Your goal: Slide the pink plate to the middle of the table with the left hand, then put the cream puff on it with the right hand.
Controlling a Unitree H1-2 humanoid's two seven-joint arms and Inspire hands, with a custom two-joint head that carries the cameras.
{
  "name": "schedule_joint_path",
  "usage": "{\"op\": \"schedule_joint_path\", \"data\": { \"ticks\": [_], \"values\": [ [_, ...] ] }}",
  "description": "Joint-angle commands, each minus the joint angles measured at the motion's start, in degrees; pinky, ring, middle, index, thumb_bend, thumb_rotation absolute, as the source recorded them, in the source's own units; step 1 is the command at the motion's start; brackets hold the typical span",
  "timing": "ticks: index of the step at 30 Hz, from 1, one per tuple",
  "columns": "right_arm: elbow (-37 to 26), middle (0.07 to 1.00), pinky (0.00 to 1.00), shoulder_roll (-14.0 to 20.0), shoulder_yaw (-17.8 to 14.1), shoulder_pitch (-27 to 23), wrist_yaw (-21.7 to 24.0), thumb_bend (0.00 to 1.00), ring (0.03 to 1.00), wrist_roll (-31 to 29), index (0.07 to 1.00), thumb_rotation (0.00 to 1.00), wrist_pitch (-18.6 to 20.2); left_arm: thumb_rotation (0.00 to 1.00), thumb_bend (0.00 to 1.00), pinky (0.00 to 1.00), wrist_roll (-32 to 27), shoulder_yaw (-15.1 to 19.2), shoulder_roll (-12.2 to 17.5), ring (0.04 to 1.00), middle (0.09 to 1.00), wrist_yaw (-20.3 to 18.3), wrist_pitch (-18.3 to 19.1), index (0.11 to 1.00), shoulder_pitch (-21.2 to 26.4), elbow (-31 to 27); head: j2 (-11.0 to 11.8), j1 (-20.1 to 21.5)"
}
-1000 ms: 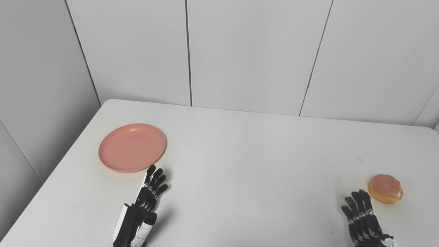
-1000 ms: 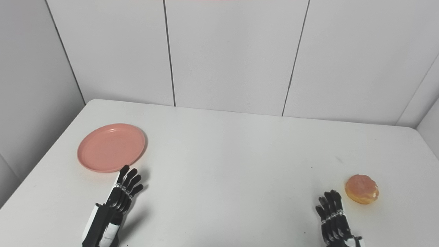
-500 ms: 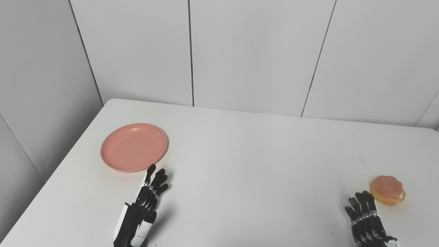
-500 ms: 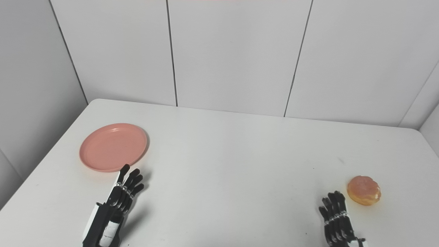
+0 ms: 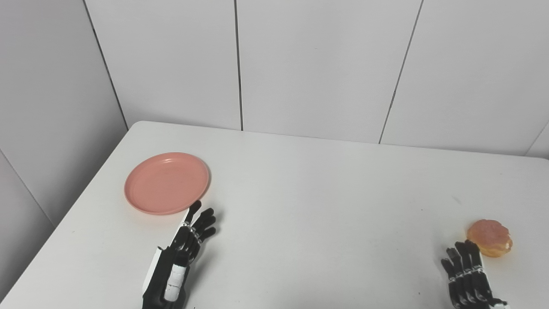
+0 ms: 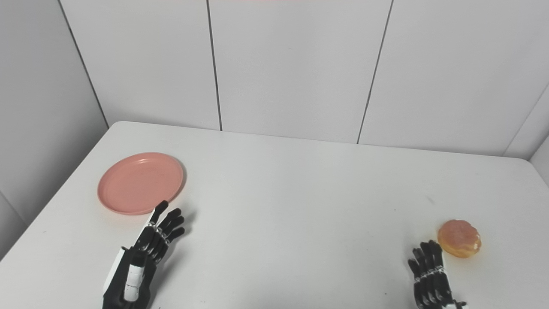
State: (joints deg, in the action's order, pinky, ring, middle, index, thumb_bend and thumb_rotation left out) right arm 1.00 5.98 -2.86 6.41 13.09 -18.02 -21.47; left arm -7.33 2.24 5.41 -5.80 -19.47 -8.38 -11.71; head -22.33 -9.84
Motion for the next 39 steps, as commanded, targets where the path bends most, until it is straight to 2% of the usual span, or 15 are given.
{"op": "schedule_joint_path", "data": {
  "ticks": [1,8,11,14,19,27,31,35,39],
  "values": [
    [4.6,1.0,1.0,0.0,0.4,0.2,-2.1,0.8,1.0,1.5,0.999,1.0,9.2,1.0,1.0,0.97,1.1,1.4,0.3,0.939,0.923,1.6,1.3,0.944,2.1,-4.0,0.0,0.0],
    [5.0,1.0,1.0,-0.2,0.7,-0.1,-2.7,0.82,1.0,1.8,0.994,1.0,9.3,1.0,1.0,0.99,-0.1,6.2,2.0,0.936,0.928,2.8,-0.7,0.986,5.3,-1.8,0.4,0.0],
    [5.3,1.0,1.0,-0.2,0.7,-0.2,-2.7,0.82,1.0,2.1,0.994,1.0,9.1,0.98,0.98,0.92,-1.3,8.2,3.2,0.885,0.874,2.9,-2.5,0.936,7.0,-0.2,0.4,0.1],
    [5.2,1.0,1.0,-0.3,0.7,-0.2,-3.0,0.82,1.0,2.4,0.994,1.0,9.2,0.95,0.99,0.85,-2.5,10.4,4.6,0.847,0.839,3.4,-2.4,0.879,9.0,0.5,0.5,0.1],
    [5.1,1.0,1.0,-0.3,0.8,-0.2,-3.3,0.82,1.0,2.5,0.996,1.0,9.2,0.96,0.98,0.8,-2.9,12.8,7.7,0.824,0.834,3.1,-0.9,0.864,11.9,0.3,0.5,0.0],
    [5.4,1.0,1.0,-0.1,0.8,-0.3,-3.3,0.81,0.992,2.4,0.997,1.0,9.3,0.98,1.0,0.8,-0.8,16.2,12.2,0.841,0.846,4.8,4.3,0.859,16.4,0.1,0.6,-0.2],
    [5.7,1.0,1.0,0.1,0.8,-0.5,-2.9,0.81,0.99,2.2,0.999,1.0,9.1,1.0,1.0,0.83,-1.4,17.1,15.4,0.858,0.852,4.1,6.3,0.876,18.5,1.3,0.6,-0.2],
    [5.9,1.0,1.0,0.1,0.9,-0.5,-2.9,0.82,0.986,2.4,0.999,1.0,9.0,1.0,1.0,0.83,-1.5,17.8,16.9,0.865,0.864,4.1,7.4,0.884,20.0,3.1,0.7,-0.1],
    [6.1,0.999,0.98,0.1,0.9,-0.6,-2.9,0.82,0.973,2.4,0.994,1.0,8.9,1.0,1.0,0.86,-2.9,18.7,18.6,0.883,0.864,3.7,6.7,0.869,22.4,6.9,0.7,-0.1]
  ]
}}
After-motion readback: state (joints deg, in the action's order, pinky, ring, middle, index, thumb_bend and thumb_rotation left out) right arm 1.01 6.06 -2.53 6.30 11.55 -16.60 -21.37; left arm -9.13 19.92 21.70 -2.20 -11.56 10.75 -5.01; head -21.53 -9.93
